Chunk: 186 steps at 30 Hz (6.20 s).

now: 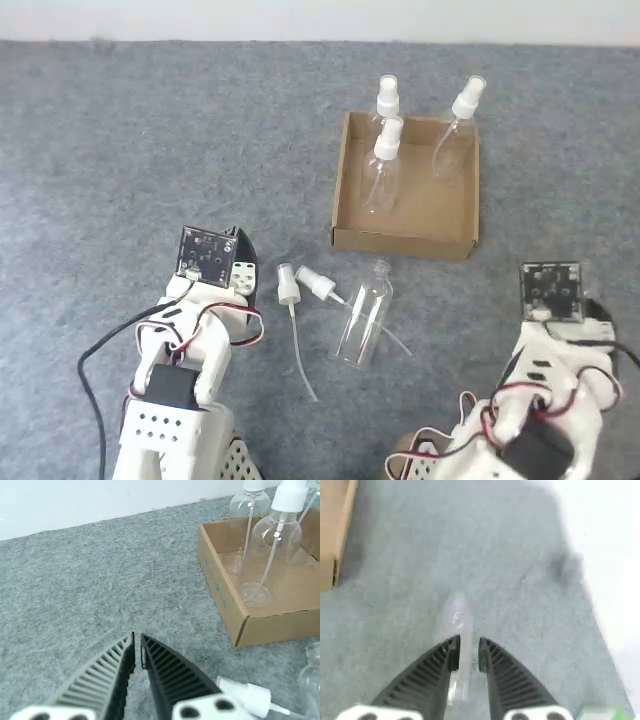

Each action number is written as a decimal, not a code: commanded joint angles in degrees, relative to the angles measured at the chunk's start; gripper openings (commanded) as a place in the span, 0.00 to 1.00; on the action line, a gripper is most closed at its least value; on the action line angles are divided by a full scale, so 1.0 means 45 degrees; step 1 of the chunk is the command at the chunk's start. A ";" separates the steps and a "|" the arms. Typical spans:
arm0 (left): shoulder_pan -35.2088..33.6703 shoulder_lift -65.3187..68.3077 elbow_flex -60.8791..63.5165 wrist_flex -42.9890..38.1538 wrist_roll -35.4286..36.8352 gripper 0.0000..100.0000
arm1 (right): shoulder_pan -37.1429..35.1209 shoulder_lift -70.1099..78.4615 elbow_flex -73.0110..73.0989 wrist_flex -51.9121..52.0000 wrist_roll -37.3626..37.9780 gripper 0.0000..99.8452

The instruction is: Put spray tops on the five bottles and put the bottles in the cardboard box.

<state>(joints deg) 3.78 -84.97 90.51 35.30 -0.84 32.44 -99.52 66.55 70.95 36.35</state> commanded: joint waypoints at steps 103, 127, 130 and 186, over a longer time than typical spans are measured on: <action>0.0137 1.8032 -1.1360 0.3946 -0.0879 0.16 | -1.1946 0.9211 -0.2540 -0.0166 -0.3438 0.01; 0.1309 1.6821 -1.0110 0.3634 0.0156 0.16 | -1.1927 0.9250 -0.2520 -0.0166 -0.3458 0.01; 0.1309 1.6821 -0.9856 0.3360 0.0156 0.16 | -1.1927 0.9250 -0.2520 -0.0166 -0.3458 0.01; -0.0098 0.4611 -1.7455 0.6291 0.4454 0.01 | -2.0073 0.9211 0.1035 -1.1263 -0.5236 0.01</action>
<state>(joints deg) 1.05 -64.31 9.10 67.56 16.04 -56.62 -56.53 71.47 22.07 13.41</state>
